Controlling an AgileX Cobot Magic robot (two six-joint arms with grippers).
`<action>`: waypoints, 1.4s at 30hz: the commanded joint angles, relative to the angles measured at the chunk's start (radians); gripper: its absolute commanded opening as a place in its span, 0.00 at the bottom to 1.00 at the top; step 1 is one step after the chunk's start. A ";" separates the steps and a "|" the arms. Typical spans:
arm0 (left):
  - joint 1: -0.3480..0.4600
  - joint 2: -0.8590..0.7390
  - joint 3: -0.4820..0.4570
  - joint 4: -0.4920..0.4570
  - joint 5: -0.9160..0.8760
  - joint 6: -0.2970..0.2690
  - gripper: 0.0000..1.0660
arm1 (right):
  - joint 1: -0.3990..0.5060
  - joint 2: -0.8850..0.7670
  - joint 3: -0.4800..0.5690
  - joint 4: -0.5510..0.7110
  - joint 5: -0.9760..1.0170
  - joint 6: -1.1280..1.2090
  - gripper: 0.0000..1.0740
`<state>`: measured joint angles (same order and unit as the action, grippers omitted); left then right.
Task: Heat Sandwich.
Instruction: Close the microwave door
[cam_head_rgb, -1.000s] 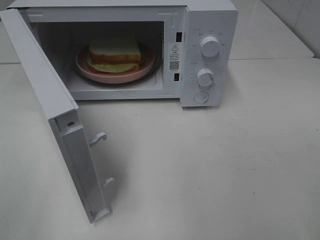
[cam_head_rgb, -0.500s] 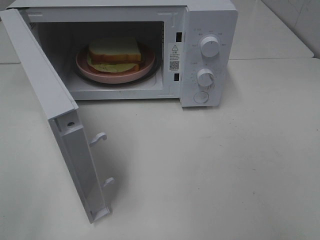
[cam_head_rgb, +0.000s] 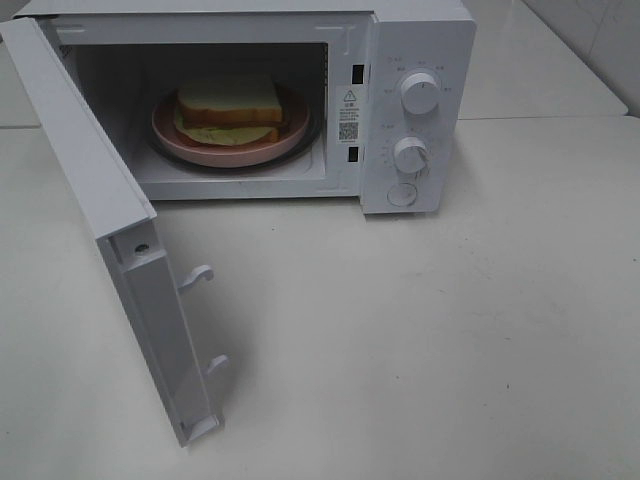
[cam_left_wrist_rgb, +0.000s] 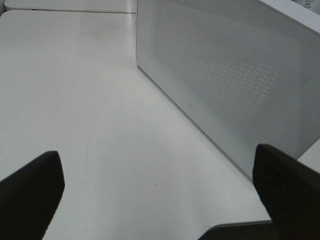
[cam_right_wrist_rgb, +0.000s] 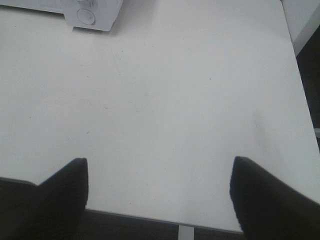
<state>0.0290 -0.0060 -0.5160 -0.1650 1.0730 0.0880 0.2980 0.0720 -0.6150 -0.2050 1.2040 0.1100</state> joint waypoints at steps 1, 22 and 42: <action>-0.001 -0.016 0.002 -0.007 -0.003 -0.002 0.91 | -0.019 -0.021 0.020 0.013 -0.021 0.016 0.71; -0.001 -0.014 0.002 -0.007 -0.003 -0.002 0.91 | -0.173 -0.104 0.117 0.120 -0.206 0.008 0.69; -0.001 -0.014 0.002 -0.007 -0.003 -0.002 0.91 | -0.173 -0.104 0.117 0.120 -0.206 0.008 0.69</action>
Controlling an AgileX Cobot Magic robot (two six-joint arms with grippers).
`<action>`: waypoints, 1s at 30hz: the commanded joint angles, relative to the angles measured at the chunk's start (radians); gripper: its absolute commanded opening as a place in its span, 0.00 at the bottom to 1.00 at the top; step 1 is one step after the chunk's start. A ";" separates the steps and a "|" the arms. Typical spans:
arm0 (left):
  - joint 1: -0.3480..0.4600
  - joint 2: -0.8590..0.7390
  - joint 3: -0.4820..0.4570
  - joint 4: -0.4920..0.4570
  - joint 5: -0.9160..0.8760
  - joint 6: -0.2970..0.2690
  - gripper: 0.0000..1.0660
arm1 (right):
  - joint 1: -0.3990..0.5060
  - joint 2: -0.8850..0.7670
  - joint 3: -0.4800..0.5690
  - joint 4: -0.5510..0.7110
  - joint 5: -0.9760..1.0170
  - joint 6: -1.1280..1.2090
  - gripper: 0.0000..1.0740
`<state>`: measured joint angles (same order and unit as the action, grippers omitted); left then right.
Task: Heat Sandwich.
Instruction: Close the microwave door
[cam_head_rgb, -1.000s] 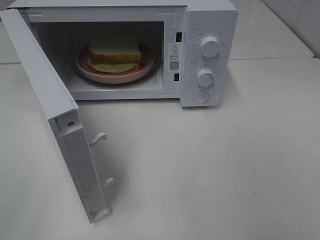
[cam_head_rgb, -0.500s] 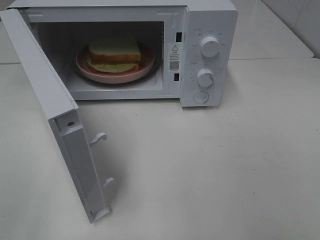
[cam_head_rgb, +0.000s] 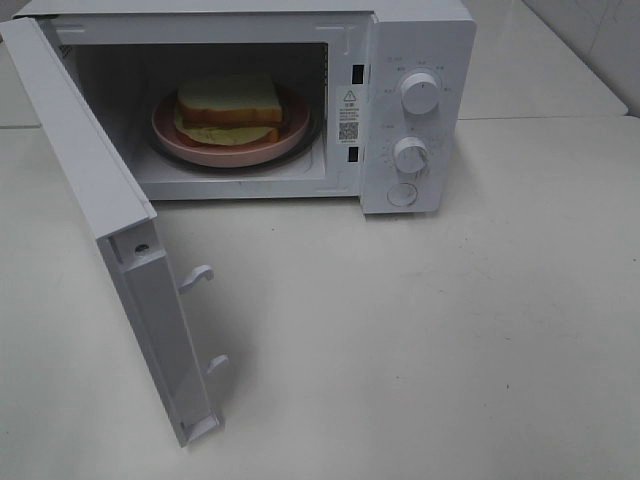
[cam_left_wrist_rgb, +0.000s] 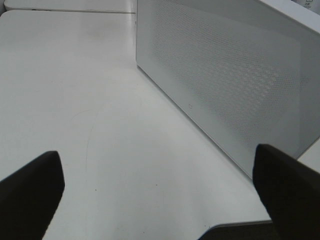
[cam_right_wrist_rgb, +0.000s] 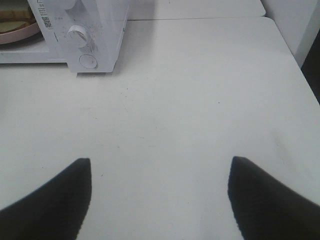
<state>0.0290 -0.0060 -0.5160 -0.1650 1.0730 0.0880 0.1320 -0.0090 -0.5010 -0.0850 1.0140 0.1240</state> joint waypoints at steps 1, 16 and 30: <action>-0.001 -0.014 0.002 -0.007 -0.003 -0.002 0.91 | -0.007 -0.023 0.003 0.000 -0.016 -0.006 0.69; -0.001 -0.014 0.002 -0.007 -0.003 -0.002 0.91 | -0.007 -0.023 0.003 0.000 -0.016 -0.006 0.69; -0.001 0.005 0.002 -0.009 -0.004 -0.006 0.91 | -0.007 -0.023 0.003 0.000 -0.016 -0.006 0.69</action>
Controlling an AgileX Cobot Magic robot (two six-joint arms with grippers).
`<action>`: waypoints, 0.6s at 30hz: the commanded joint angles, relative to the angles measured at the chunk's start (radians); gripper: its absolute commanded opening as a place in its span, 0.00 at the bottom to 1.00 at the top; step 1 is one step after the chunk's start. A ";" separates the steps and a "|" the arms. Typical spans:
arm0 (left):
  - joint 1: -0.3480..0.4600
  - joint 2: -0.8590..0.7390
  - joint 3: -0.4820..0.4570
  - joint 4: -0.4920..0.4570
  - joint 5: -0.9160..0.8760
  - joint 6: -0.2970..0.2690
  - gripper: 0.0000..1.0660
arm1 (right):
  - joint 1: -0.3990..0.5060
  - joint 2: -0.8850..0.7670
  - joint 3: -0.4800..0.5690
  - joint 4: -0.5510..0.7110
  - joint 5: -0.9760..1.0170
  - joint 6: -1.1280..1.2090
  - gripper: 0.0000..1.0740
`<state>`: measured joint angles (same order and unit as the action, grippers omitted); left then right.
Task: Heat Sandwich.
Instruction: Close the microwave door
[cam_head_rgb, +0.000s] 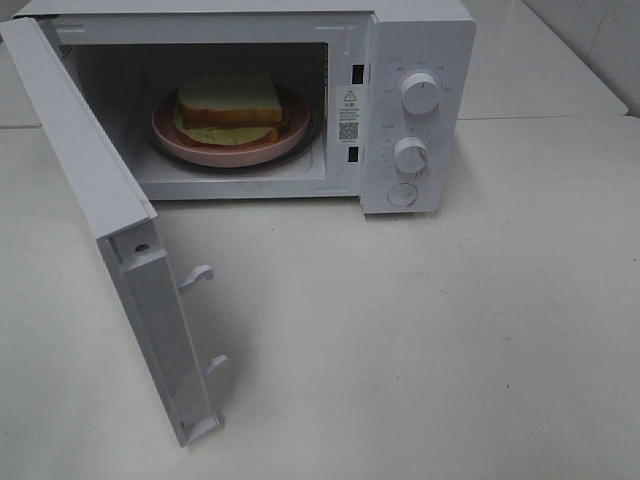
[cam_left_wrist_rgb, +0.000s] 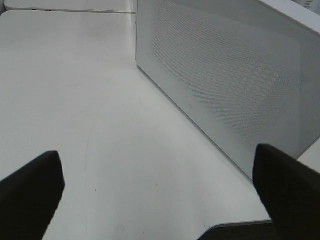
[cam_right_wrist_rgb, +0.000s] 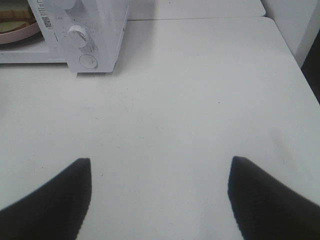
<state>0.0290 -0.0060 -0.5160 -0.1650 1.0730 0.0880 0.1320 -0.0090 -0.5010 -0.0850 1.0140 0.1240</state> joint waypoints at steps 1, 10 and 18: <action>-0.001 0.013 0.002 -0.009 -0.004 -0.006 0.91 | -0.007 -0.023 0.003 0.000 -0.016 -0.006 0.69; -0.001 0.088 -0.038 -0.015 -0.055 -0.006 0.91 | -0.007 -0.023 0.003 0.000 -0.016 -0.005 0.69; -0.001 0.196 -0.044 -0.013 -0.216 0.019 0.91 | -0.007 -0.023 0.003 0.000 -0.016 -0.003 0.67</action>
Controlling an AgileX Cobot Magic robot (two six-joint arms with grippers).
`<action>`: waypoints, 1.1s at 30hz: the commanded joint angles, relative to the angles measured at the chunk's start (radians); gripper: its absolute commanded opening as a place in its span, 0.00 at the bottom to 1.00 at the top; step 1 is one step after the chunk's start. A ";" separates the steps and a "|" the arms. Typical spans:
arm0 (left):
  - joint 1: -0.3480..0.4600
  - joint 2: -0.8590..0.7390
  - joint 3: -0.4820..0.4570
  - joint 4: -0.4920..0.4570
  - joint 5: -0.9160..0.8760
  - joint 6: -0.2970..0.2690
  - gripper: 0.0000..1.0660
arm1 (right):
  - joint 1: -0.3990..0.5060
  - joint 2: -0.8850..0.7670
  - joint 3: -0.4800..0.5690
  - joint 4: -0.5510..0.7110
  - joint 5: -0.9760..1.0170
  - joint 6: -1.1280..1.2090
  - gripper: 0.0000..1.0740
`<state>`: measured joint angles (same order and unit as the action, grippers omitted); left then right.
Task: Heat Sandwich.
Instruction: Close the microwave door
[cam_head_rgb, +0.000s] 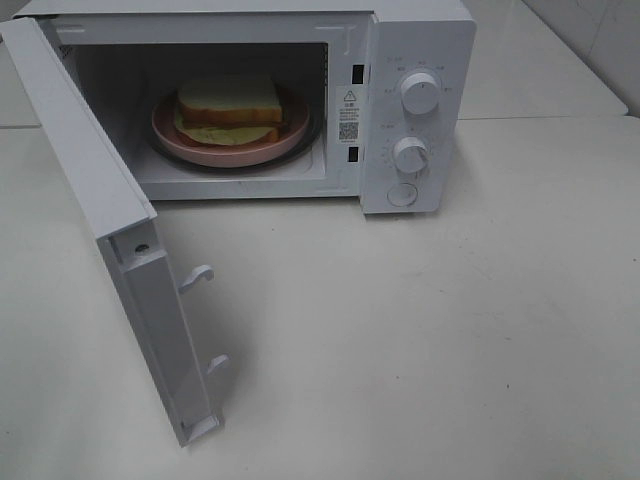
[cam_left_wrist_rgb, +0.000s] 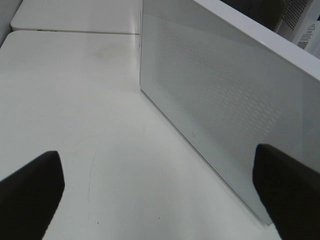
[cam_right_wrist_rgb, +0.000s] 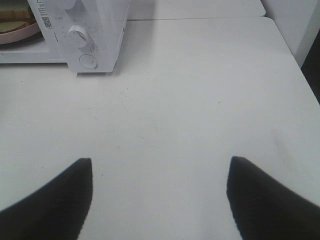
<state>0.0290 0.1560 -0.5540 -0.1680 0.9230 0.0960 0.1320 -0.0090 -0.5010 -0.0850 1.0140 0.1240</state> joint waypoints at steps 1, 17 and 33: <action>-0.001 0.051 -0.006 -0.009 -0.082 0.011 0.90 | -0.007 -0.023 0.003 0.000 -0.016 -0.003 0.67; -0.001 0.326 -0.006 -0.003 -0.305 0.011 0.09 | -0.007 -0.023 0.003 0.000 -0.016 -0.003 0.67; -0.001 0.638 0.076 -0.007 -0.801 0.048 0.00 | -0.007 -0.023 0.003 0.000 -0.016 -0.003 0.67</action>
<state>0.0290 0.7720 -0.5040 -0.1670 0.2200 0.1330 0.1320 -0.0090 -0.5010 -0.0850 1.0140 0.1240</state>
